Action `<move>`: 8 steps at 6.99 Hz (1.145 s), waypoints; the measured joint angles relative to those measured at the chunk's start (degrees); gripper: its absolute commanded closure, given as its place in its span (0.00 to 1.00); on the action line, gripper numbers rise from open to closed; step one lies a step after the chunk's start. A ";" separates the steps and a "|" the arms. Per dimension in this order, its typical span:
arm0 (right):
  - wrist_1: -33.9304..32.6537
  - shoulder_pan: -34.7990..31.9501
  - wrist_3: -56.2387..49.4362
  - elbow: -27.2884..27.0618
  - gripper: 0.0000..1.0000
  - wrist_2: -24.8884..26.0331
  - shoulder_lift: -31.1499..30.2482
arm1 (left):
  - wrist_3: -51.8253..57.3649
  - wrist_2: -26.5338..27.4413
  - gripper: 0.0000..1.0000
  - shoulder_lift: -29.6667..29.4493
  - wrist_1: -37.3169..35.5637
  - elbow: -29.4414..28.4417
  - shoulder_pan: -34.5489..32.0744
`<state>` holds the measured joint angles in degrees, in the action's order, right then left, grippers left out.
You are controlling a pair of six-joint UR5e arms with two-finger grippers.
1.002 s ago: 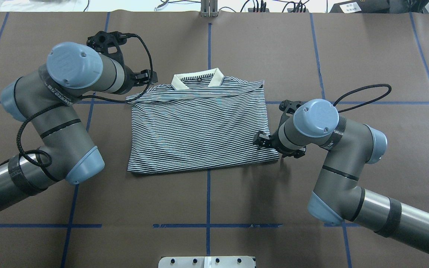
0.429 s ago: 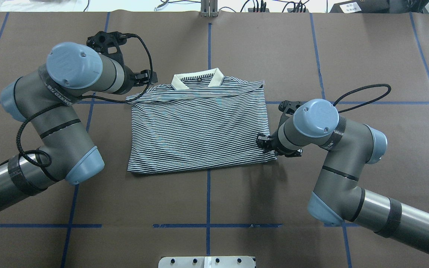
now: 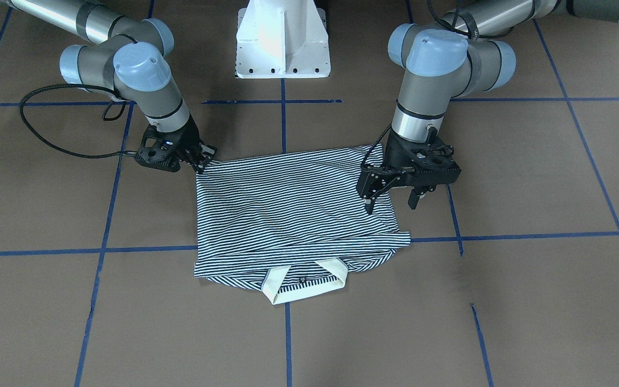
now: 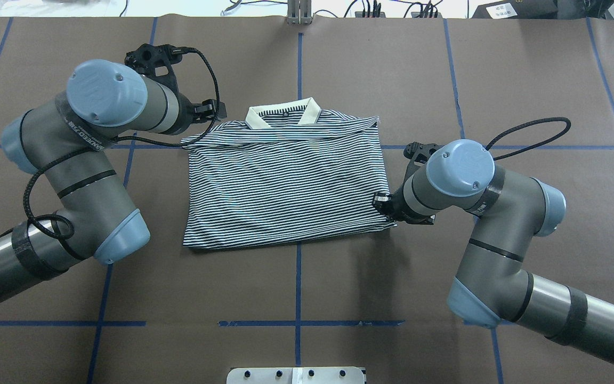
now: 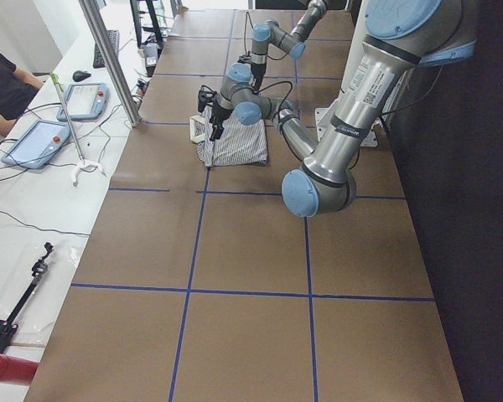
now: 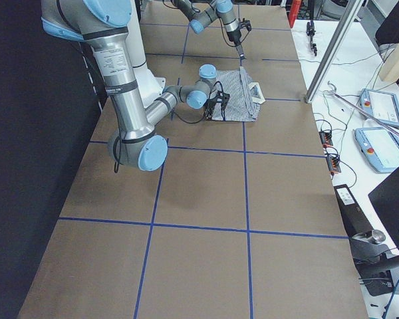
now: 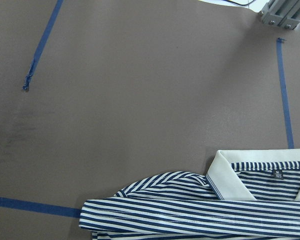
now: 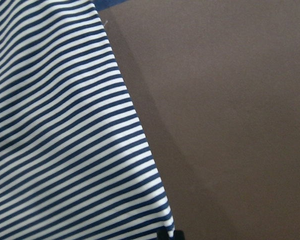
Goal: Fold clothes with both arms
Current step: 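Drag the folded shirt with the right gripper toward the robot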
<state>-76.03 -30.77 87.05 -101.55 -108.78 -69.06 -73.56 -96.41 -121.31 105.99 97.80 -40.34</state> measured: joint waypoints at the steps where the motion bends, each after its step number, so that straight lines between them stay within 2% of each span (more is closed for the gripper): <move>1: -2.22 1.02 0.03 -3.18 1.00 0.00 -1.79 | 0.00 0.02 0.00 -0.06 0.00 0.17 0.00; 3: -6.68 4.73 0.05 -10.70 1.00 0.04 -7.50 | -0.06 0.08 0.00 -0.13 -0.06 0.39 0.00; 6: -7.78 11.96 0.47 -20.86 1.00 -0.74 -20.89 | -0.32 0.03 0.00 -0.26 -0.08 0.77 0.06; 7: -7.80 13.85 0.62 -22.62 0.02 -1.49 -23.82 | -0.39 0.01 0.00 -0.30 -0.09 1.02 0.14; 8: -7.75 15.02 0.83 -23.49 0.00 -2.11 -25.44 | -0.42 -0.02 0.00 -0.32 -0.11 1.40 0.21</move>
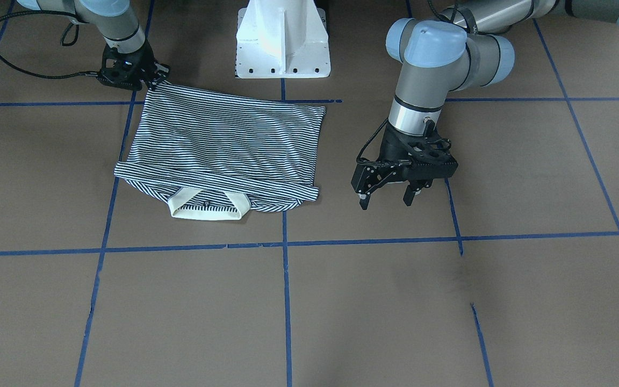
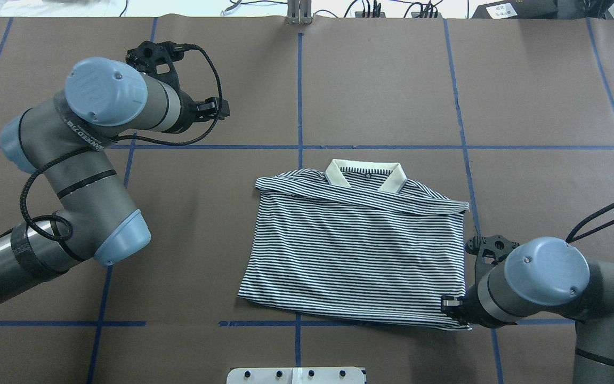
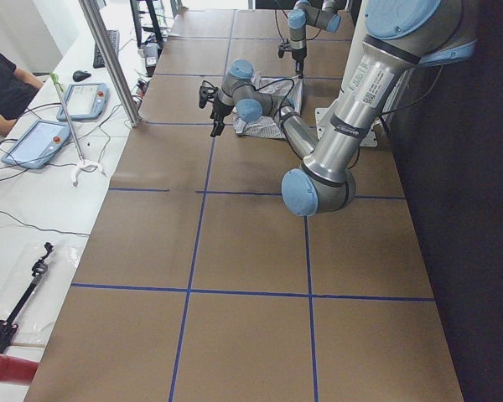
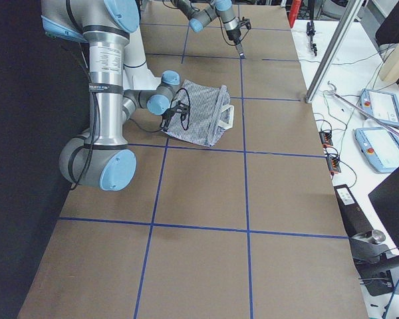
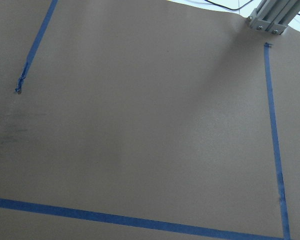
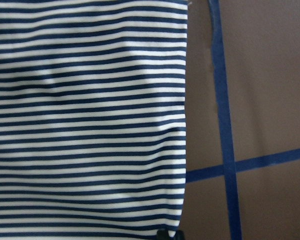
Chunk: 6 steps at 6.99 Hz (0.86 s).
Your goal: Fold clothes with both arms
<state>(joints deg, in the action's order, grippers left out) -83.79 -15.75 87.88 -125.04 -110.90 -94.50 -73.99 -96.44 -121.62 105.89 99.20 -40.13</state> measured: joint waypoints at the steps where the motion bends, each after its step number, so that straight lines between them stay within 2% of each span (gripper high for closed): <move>1: 0.21 0.59 0.65 -0.33 0.00 -0.05 -0.49 | -0.01 -0.30 0.00 0.00 -0.03 0.34 0.06; 3: 2.07 0.27 1.93 -0.80 0.00 0.58 0.03 | -0.33 -2.86 0.00 0.29 -1.50 1.69 1.42; 4: 5.00 -1.50 1.79 -0.64 0.00 0.74 0.88 | -2.83 -4.09 0.00 0.48 -4.00 3.54 4.22; 6: 9.67 -6.91 1.49 -0.29 0.00 0.40 3.73 | -16.72 -4.71 0.00 1.08 -9.20 7.37 12.19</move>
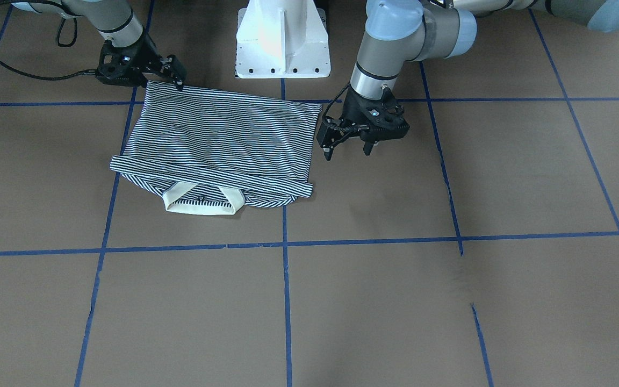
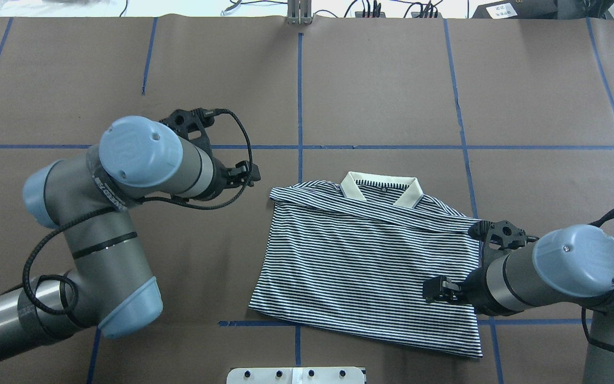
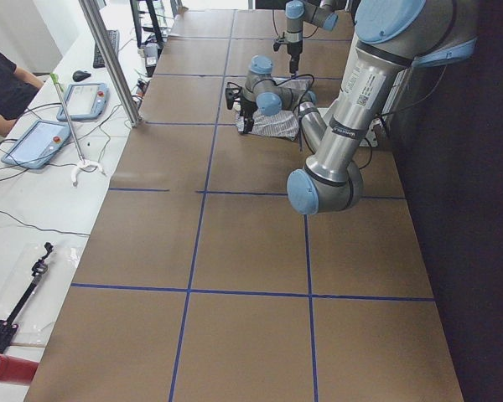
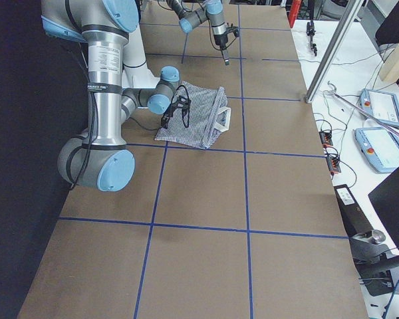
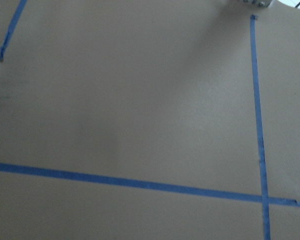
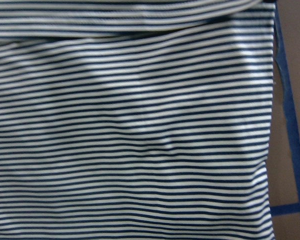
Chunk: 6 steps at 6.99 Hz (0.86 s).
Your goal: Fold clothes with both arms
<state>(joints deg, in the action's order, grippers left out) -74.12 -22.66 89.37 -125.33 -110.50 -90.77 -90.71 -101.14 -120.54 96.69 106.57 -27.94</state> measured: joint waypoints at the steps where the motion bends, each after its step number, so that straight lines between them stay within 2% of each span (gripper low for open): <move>1: 0.53 -3.29 0.00 0.02 0.00 -0.96 2.44 | -8.49 1.15 0.00 0.34 -1.74 0.81 5.12; 3: 0.66 -8.74 0.01 0.12 0.00 -3.18 6.44 | -20.17 4.51 0.02 0.65 -3.88 0.74 14.87; 6: 0.89 -10.59 0.01 0.10 0.00 -3.03 7.24 | -24.85 6.00 0.04 0.47 -4.28 0.17 18.57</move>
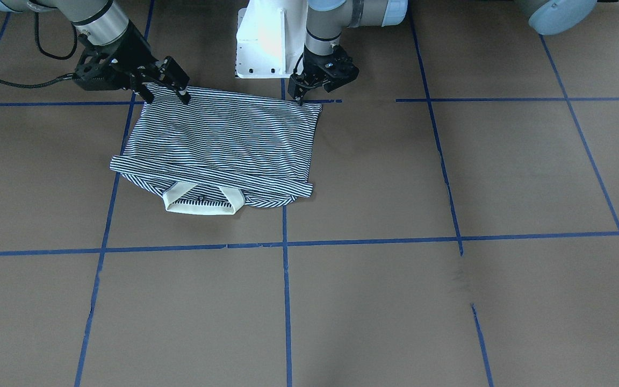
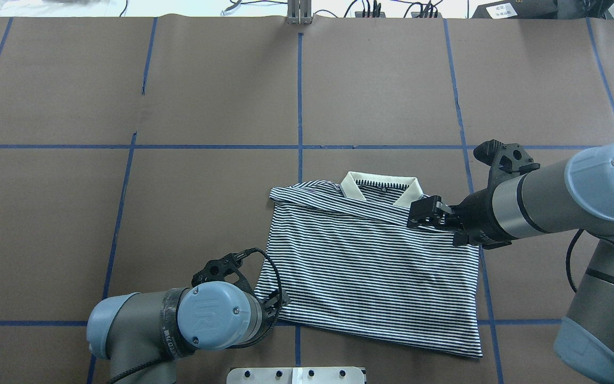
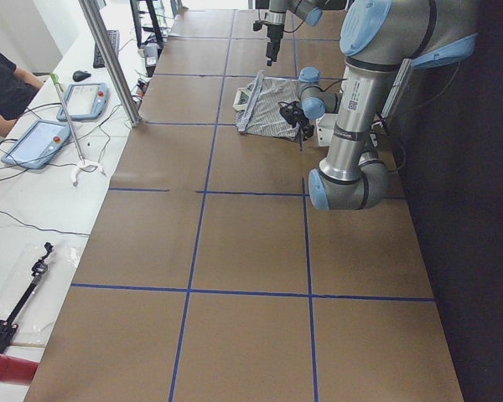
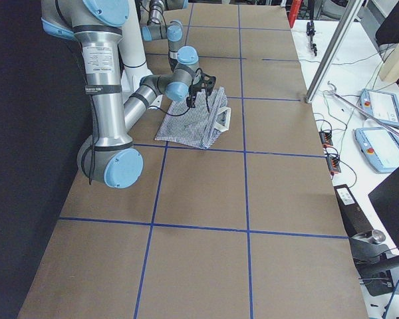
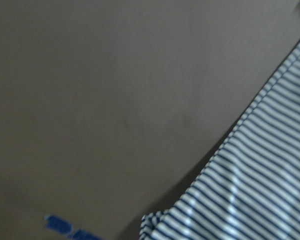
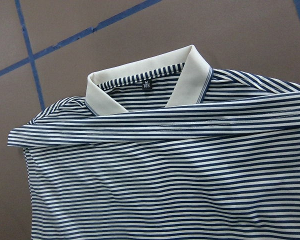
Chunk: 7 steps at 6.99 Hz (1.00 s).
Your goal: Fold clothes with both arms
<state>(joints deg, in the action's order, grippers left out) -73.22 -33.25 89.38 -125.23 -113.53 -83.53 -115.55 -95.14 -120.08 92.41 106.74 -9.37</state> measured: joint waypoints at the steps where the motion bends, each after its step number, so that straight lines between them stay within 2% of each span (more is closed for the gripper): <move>1: 0.01 -0.10 0.00 0.03 0.00 0.06 0.05 | 0.11 0.08 0.05 -0.04 0.07 -0.17 -0.53; 2: 0.01 -0.15 0.00 0.06 0.00 0.09 0.07 | 0.34 0.23 0.05 -0.06 0.18 -0.57 -1.26; 3: 0.01 -0.19 0.00 0.06 0.00 0.10 0.06 | 0.45 0.50 0.10 -0.12 0.28 -1.08 -1.67; 4: 0.01 -0.25 0.00 0.10 0.00 0.12 0.05 | 0.46 0.65 0.21 -0.25 0.37 -1.36 -1.78; 5: 0.01 -0.35 0.00 0.19 0.00 0.12 0.04 | 0.46 0.71 0.46 -0.41 0.44 -1.48 -1.79; 6: 0.01 -0.46 -0.02 0.27 0.00 0.09 0.04 | 0.51 0.73 0.63 -0.47 0.49 -1.51 -1.80; 7: 0.01 -0.56 -0.04 0.30 0.00 0.03 0.04 | 0.56 0.74 0.72 -0.48 0.54 -1.55 -1.79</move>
<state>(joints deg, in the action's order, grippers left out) -73.21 -33.81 89.34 -124.93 -113.50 -83.50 -115.00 -94.40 -120.55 92.96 105.19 -11.15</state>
